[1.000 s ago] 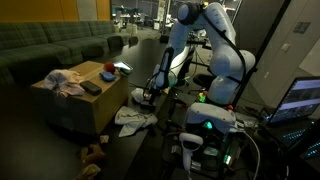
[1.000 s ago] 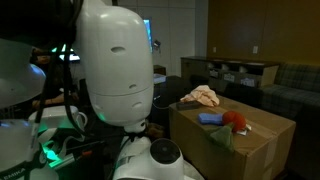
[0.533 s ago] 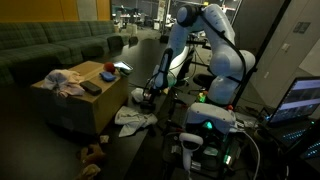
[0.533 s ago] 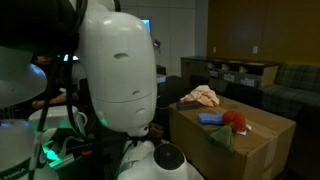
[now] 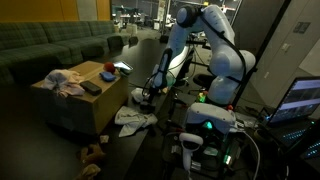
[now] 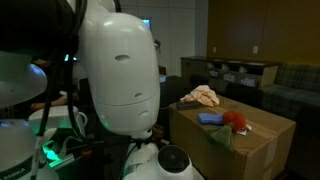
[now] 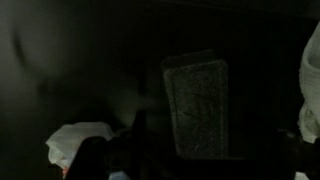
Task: Pick up all the objects that are on the box and put them on the table, then pick up the objects that are on the table and put them on the box
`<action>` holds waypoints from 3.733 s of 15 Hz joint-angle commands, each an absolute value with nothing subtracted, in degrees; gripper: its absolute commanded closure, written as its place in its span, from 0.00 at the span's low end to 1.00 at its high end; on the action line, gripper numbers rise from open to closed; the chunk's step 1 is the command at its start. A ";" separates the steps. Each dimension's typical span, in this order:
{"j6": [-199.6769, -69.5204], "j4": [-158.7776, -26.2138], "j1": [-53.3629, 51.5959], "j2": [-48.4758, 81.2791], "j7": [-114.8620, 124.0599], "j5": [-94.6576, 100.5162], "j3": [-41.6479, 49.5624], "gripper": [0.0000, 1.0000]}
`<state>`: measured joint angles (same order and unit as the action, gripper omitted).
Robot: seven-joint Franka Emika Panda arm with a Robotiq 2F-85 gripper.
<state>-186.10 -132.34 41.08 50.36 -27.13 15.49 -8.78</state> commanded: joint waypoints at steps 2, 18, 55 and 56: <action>-185.69 -128.75 41.90 53.30 -25.85 17.40 -8.29 0.00; -174.64 -132.36 42.19 45.06 -27.73 16.70 -8.60 0.67; -149.84 -108.70 -1.03 20.53 -3.35 20.52 2.50 0.67; -149.74 -107.07 -1.55 22.16 -3.21 20.47 2.46 0.67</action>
<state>-149.89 -113.77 -0.22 16.53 -3.89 20.87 2.60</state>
